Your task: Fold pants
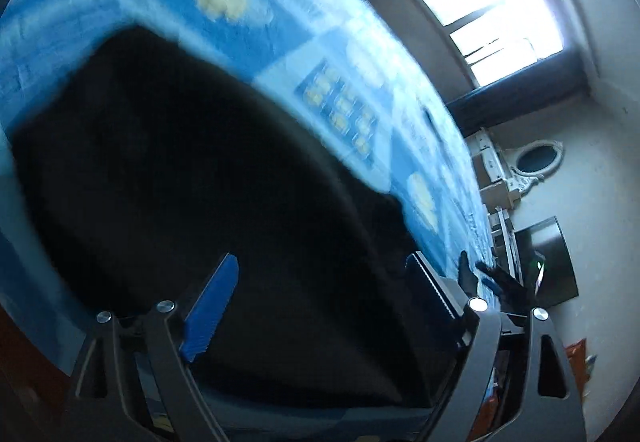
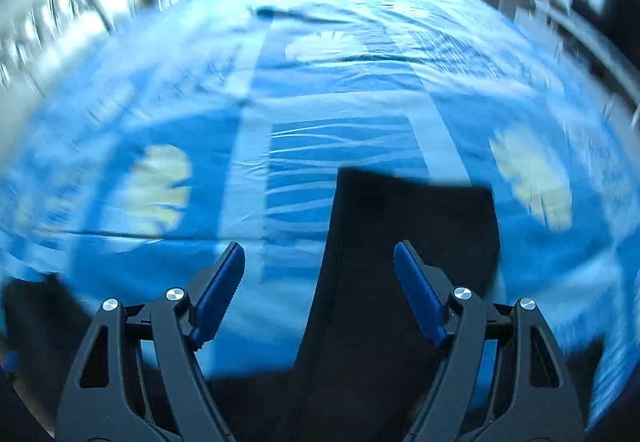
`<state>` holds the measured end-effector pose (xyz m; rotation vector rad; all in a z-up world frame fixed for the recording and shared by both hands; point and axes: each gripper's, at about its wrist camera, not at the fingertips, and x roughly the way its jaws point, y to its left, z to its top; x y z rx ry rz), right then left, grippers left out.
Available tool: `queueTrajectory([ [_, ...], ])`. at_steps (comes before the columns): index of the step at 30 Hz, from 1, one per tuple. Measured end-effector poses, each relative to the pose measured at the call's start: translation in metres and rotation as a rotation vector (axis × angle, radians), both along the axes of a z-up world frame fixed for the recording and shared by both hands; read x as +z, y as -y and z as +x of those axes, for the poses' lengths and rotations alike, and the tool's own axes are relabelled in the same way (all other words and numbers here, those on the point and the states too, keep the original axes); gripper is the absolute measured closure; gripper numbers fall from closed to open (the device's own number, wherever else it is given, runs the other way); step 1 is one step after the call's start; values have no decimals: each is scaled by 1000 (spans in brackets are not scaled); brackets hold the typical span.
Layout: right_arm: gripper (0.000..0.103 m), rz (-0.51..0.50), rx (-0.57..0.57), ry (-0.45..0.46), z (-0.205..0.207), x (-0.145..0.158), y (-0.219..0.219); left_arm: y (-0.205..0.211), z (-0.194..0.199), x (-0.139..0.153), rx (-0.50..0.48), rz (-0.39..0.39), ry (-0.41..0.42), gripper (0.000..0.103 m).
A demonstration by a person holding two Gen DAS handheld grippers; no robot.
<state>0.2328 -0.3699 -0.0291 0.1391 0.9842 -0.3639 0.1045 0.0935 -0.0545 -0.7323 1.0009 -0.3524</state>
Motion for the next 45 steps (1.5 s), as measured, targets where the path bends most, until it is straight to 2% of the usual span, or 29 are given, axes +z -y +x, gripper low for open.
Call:
queueTrajectory([
  [1, 26, -29, 5, -26, 9, -6, 1, 3, 2, -7, 19, 5, -11, 18],
  [4, 26, -99, -15, -124, 31, -28, 5, 9, 0, -6, 29, 26, 28, 14],
  [7, 27, -59, -41, -141, 33, -41, 21, 15, -6, -5, 11, 65, 52, 13],
  [8, 35, -23, -57, -128, 29, -41, 28, 16, -7, -5, 7, 72, 58, 13],
  [9, 53, -13, -67, -121, 25, -40, 32, 17, -9, -5, 4, 79, 64, 13],
  [10, 62, -12, -72, -114, 21, -37, 36, 18, -9, -4, 2, 85, 67, 13],
  [11, 77, 15, -70, -93, 12, -33, 41, 18, -10, -4, 0, 94, 69, 13],
  [13, 95, 71, -81, -52, -4, -24, 51, 24, -6, -1, 1, 108, 67, 13],
  [16, 96, 166, -105, 65, -45, -2, 67, 25, -4, 0, 11, 121, 56, 13],
  [20, 95, 310, -133, 250, -121, 30, 95, 26, -6, 3, 34, 113, 37, 13],
  [24, 95, 361, -198, 369, -201, 49, 124, 37, -13, 12, 27, 109, 49, 13],
  [27, 95, 407, -249, 405, -254, 47, 143, 59, -21, 21, -19, 118, 69, 13],
  [31, 96, 469, -291, 413, -304, 32, 155, 99, -33, 30, -111, 90, 64, 13],
  [37, 96, 572, -353, 421, -346, -4, 161, 159, -57, 33, -230, 39, 74, 13],
  [41, 96, 660, -401, 413, -369, -32, 163, 191, -70, 21, -280, 4, 40, 13],
  [45, 96, 707, -431, 392, -382, -55, 163, 215, -79, 9, -311, -28, -7, 13],
])
